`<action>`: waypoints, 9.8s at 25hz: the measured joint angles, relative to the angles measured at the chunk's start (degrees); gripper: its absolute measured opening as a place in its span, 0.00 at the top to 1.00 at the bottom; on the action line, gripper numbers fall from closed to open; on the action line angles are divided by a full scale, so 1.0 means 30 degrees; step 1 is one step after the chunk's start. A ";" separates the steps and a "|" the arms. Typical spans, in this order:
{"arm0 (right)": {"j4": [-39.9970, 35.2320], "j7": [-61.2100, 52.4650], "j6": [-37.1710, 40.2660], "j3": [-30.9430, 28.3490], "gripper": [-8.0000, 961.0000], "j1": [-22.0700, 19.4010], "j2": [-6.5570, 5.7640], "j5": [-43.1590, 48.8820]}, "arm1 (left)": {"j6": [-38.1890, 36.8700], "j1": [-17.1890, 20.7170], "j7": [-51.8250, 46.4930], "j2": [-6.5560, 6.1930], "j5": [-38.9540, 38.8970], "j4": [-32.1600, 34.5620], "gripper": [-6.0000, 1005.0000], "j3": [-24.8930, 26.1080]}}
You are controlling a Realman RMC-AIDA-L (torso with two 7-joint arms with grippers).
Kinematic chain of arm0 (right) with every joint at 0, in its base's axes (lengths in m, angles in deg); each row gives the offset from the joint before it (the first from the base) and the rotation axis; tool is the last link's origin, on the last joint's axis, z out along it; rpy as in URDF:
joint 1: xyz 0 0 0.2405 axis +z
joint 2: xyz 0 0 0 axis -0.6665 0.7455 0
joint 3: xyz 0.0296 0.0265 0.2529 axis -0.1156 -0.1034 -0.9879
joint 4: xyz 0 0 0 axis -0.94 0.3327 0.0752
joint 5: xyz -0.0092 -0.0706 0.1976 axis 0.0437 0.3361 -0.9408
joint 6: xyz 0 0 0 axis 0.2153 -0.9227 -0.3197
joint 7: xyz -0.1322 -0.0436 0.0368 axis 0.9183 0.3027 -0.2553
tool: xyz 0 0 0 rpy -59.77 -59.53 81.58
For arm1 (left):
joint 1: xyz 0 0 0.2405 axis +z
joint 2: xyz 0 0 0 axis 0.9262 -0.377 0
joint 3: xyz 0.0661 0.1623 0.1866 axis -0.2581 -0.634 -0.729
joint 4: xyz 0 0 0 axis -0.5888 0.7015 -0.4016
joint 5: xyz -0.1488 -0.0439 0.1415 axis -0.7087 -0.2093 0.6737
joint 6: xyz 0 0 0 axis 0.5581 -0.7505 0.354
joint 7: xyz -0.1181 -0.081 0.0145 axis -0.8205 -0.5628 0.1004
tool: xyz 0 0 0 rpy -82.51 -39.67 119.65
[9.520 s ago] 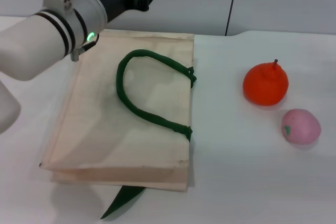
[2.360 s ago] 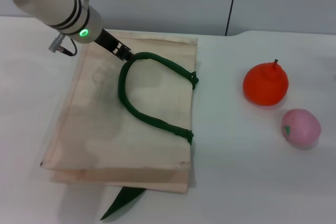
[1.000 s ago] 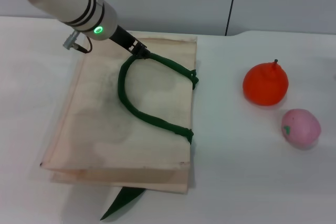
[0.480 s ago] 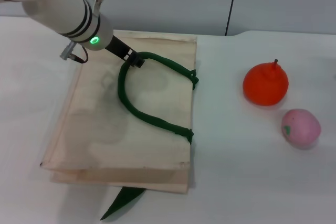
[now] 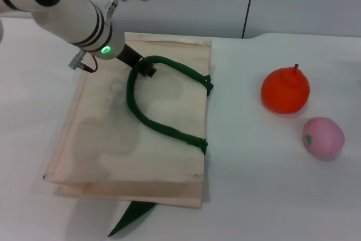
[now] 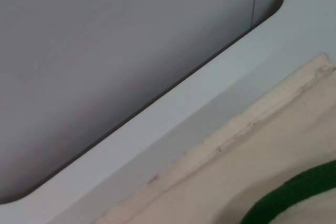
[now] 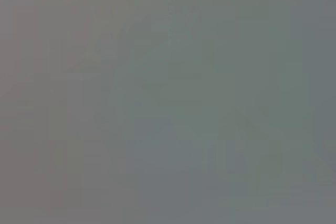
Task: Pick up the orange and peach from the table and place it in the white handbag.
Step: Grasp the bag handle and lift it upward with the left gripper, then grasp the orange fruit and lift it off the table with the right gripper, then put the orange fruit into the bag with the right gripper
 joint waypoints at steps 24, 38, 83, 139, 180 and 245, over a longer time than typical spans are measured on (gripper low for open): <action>0.0017 -0.0023 -0.0001 0.0000 0.12 0.0038 0.0028 0.0001 | -0.0282 -0.0086 0.0167 -0.0055 -0.0335 -0.0708 0.75 -0.0677; 0.0165 -0.0031 0.0252 -0.0001 0.11 -0.0171 0.0002 0.2335 | 0.0922 0.1300 0.0632 -0.0156 -0.0313 0.2736 0.88 -0.1148; -0.9020 -1.4037 -0.0627 -0.0001 0.10 -0.4476 0.0034 1.7047 | 0.8901 0.5861 -0.0826 -0.0150 0.2024 2.0477 0.88 -0.0699; -1.8678 -3.4509 -0.3506 0.6161 0.09 -0.2928 -0.0118 3.4691 | 0.9172 0.5176 -0.0690 -0.0145 0.2476 2.0381 0.88 -0.1098; -1.1948 -3.3999 -0.1570 0.4250 0.17 0.1183 -0.0110 3.7445 | 0.9168 0.4726 -0.0596 -0.0107 0.2441 2.0334 0.88 -0.1173; -1.4920 -2.8808 -0.5041 1.3080 0.83 0.1445 0.0152 2.4094 | 0.8886 0.4129 -0.0951 -0.0125 0.2402 2.3087 0.88 -0.1419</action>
